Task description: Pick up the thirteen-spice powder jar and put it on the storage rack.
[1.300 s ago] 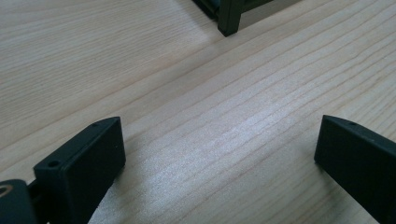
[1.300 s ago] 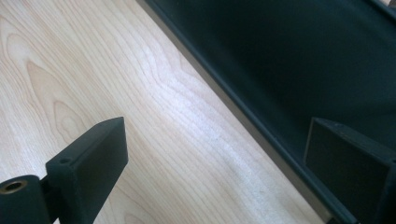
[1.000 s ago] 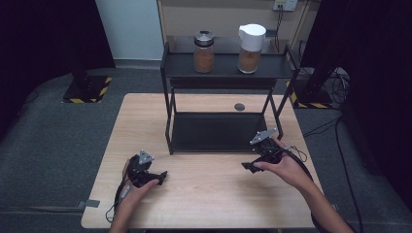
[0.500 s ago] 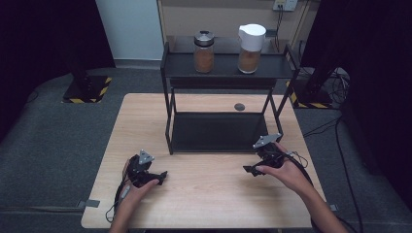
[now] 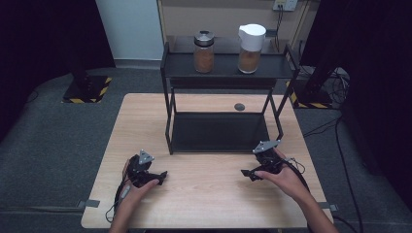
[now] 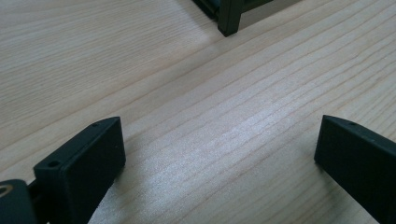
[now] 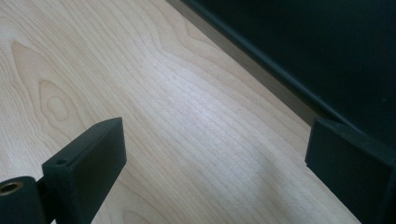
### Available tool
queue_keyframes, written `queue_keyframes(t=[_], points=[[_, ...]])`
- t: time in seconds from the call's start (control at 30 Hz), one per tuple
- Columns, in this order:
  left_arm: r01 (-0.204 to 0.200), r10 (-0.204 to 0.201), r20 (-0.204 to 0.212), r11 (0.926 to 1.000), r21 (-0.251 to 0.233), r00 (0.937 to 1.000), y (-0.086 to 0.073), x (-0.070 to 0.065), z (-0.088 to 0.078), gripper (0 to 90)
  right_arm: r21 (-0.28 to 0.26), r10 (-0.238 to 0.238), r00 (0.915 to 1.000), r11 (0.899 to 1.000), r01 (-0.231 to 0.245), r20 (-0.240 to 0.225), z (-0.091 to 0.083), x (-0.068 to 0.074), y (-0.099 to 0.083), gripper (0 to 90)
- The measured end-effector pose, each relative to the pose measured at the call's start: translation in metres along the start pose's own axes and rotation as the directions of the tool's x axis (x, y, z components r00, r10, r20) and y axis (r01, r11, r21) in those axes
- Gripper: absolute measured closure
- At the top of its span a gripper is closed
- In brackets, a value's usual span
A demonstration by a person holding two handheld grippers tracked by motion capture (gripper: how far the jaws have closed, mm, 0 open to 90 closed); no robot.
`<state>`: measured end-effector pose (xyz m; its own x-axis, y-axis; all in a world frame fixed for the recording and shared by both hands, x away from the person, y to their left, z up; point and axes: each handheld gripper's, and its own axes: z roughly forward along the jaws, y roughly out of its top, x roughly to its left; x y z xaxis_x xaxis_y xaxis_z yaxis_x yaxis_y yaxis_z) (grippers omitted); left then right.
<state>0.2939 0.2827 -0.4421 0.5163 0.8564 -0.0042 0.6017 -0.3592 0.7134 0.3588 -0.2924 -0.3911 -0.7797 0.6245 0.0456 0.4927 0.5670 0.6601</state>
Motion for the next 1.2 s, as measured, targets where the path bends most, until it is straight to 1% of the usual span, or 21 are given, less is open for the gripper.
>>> queue_keyframes(t=[0.23, 0.37, 0.5, 0.63, 0.7, 0.8, 0.97, 1.2], points=[[-0.001, 0.001, 0.001, 1.0000, 0.001, 1.0000, 0.000, 0.000, 0.000, 0.5, -0.024, 0.004, 1.0000, 1.000, -0.004, 0.004, 0.007, 0.007, -0.007, 5.8], [0.000, 0.000, 0.000, 1.0000, 0.000, 1.0000, 0.000, 0.000, 0.000, 0.5, -0.033, 0.009, 1.0000, 0.999, -0.009, -0.004, 0.010, 0.011, -0.011, 5.6], [-0.001, 0.001, 0.000, 1.0000, 0.001, 1.0000, 0.000, 0.000, 0.000, 0.5, -0.060, 0.016, 0.9999, 0.998, -0.016, -0.001, 0.013, 0.016, -0.017, 5.6], [-0.002, 0.002, 0.000, 1.0000, 0.001, 1.0000, 0.000, 0.000, 0.000, 0.5, -0.073, 0.015, 0.9999, 0.997, -0.015, 0.001, 0.015, 0.020, -0.021, 5.4], [0.000, 0.000, 0.001, 1.0000, 0.000, 1.0000, 0.000, 0.000, 0.000, 0.5, -0.076, 0.006, 0.9999, 0.997, -0.005, 0.009, 0.017, 0.025, -0.023, 5.3], [0.000, 0.000, 0.000, 1.0000, 0.000, 1.0000, 0.000, 0.000, 0.000, 0.5, -0.079, -0.002, 0.9999, 0.997, 0.003, 0.013, 0.017, 0.027, -0.024, 5.2], [0.000, 0.000, 0.000, 1.0000, 0.000, 1.0000, 0.000, 0.000, 0.000, 0.5, -0.083, -0.001, 1.0000, 0.997, 0.002, 0.009, 0.020, 0.031, -0.027, 5.1], [0.000, 0.000, 0.000, 1.0000, 0.000, 1.0000, 0.000, 0.000, 0.000, 0.5, -0.073, -0.020, 0.9997, 0.997, 0.021, 0.010, 0.027, 0.038, -0.029, 5.1]])
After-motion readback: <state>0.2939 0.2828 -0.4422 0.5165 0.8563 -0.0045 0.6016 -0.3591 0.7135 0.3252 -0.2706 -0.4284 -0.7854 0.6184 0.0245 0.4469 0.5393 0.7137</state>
